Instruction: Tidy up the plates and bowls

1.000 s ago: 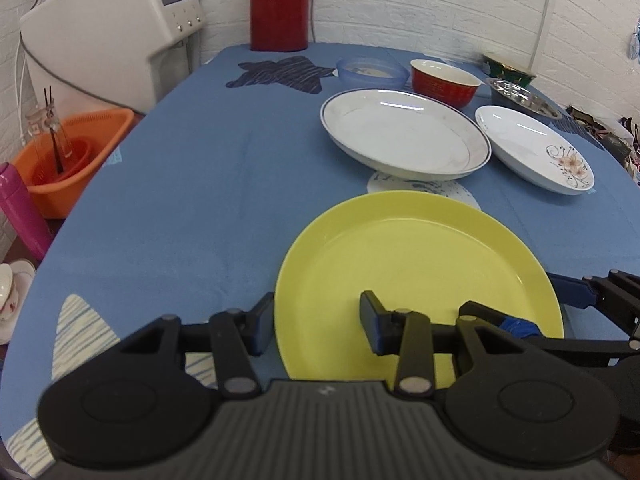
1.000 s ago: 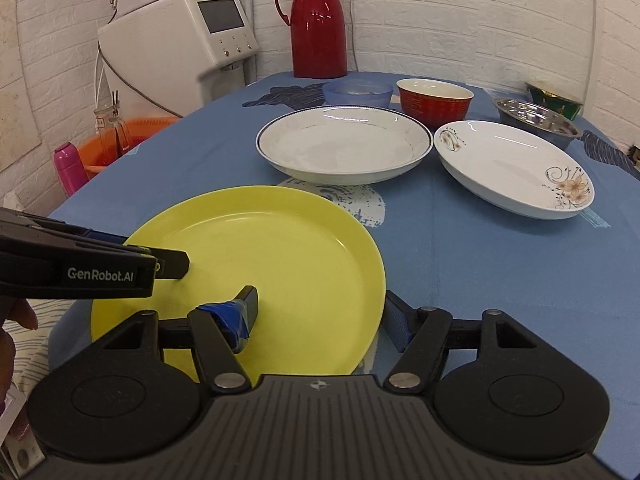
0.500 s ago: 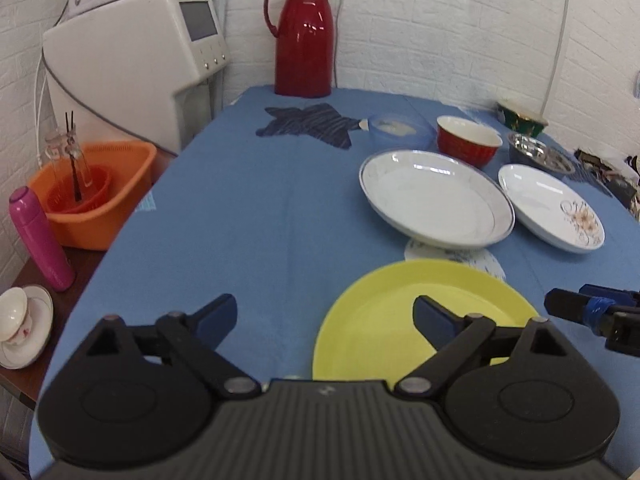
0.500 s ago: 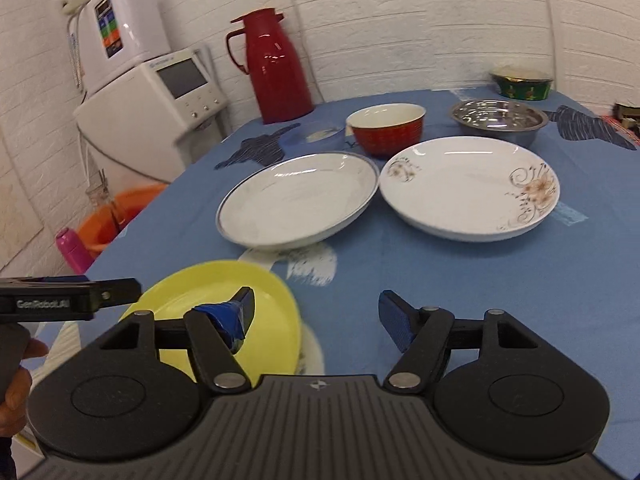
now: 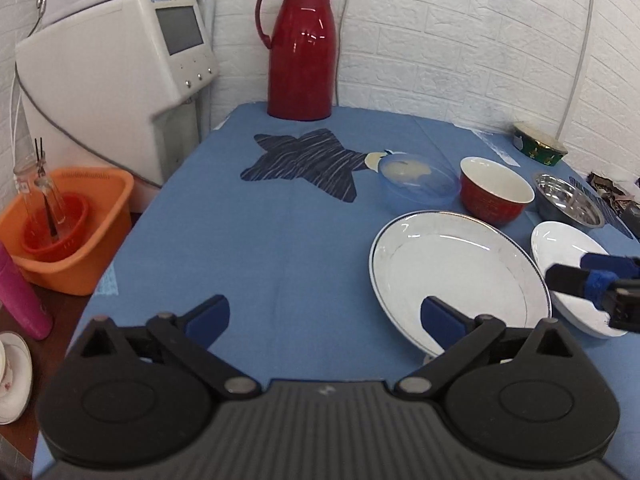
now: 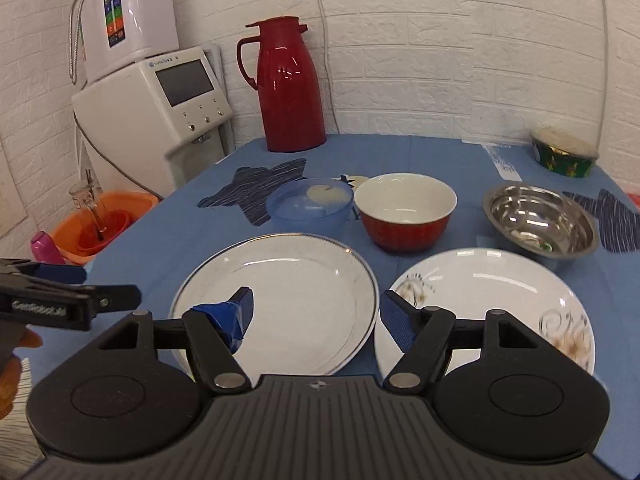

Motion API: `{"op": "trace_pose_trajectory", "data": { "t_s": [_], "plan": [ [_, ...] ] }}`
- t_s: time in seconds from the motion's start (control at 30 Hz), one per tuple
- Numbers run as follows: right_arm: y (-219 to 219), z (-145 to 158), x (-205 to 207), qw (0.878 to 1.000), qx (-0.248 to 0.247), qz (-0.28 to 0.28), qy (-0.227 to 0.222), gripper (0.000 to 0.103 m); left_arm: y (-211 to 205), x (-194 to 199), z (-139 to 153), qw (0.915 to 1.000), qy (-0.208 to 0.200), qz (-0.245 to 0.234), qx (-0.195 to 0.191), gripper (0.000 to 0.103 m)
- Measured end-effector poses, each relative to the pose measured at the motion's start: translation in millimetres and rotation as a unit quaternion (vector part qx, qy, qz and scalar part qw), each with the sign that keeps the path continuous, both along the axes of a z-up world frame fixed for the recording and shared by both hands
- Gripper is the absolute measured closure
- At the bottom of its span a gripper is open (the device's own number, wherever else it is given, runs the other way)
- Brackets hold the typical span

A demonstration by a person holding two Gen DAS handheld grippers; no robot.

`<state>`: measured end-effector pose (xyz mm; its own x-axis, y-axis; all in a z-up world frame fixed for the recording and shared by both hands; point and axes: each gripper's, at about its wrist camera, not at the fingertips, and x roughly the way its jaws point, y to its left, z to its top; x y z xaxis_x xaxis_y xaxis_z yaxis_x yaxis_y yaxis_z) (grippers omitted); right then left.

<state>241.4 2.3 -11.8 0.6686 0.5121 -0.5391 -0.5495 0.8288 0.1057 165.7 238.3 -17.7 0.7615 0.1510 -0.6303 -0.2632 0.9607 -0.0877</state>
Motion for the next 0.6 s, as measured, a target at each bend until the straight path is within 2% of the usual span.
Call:
{"op": "trace_pose_trajectory", "data": {
  "t_s": [0.13, 0.23, 0.3, 0.37, 0.6],
  "plan": [
    [14.6, -14.9, 48.6, 1.0, -0.012, 0.01, 0.024, 0.047, 2.3, 9.9, -6.7, 0.9999, 0.009, -0.005, -0.002, 0.002],
    [28.8, -28.9, 66.4, 0.998, -0.019, 0.024, 0.049, 0.047, 7.2, 14.8, -10.1, 0.9999, 0.017, -0.003, 0.001, 0.002],
    [39.8, -35.1, 68.4, 0.998, -0.029, 0.028, 0.058, 0.044, 11.9, 17.2, -10.5, 0.9998, 0.018, 0.0, 0.0, 0.002],
    [47.3, -36.5, 64.1, 0.998, -0.043, 0.015, 0.047, 0.043, 17.3, 20.3, -10.6, 0.9998, 0.019, 0.001, -0.005, 0.002],
    [51.7, -35.0, 52.1, 0.997, -0.019, 0.041, 0.062, 0.044, 21.8, 33.2, -20.8, 0.9992, 0.039, 0.0, -0.01, 0.002]
  ]
}}
